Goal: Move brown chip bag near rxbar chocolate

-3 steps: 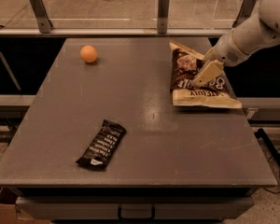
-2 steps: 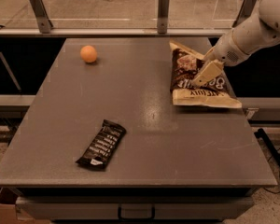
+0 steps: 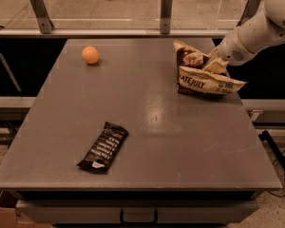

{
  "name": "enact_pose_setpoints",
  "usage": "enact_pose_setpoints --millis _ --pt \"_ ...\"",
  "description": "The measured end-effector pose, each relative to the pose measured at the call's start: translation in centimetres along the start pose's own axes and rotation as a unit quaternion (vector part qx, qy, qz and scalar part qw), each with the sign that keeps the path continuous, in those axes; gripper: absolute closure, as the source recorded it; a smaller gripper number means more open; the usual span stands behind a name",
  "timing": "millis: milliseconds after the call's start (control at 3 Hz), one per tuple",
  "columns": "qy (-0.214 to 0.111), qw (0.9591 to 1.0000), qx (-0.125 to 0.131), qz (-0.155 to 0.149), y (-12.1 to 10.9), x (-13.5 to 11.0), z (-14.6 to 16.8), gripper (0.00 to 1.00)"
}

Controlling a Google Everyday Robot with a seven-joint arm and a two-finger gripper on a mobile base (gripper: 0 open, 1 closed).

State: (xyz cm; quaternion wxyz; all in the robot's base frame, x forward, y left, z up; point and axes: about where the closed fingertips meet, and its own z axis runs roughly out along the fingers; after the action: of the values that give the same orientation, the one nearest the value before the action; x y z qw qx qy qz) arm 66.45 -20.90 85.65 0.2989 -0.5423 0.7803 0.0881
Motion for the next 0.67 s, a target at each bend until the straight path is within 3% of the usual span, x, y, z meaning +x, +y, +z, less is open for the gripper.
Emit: enact_pose_setpoints --millis 667 --pt "0.0 1.0 0.0 0.0 0.0 -0.01 0.0 1.0"
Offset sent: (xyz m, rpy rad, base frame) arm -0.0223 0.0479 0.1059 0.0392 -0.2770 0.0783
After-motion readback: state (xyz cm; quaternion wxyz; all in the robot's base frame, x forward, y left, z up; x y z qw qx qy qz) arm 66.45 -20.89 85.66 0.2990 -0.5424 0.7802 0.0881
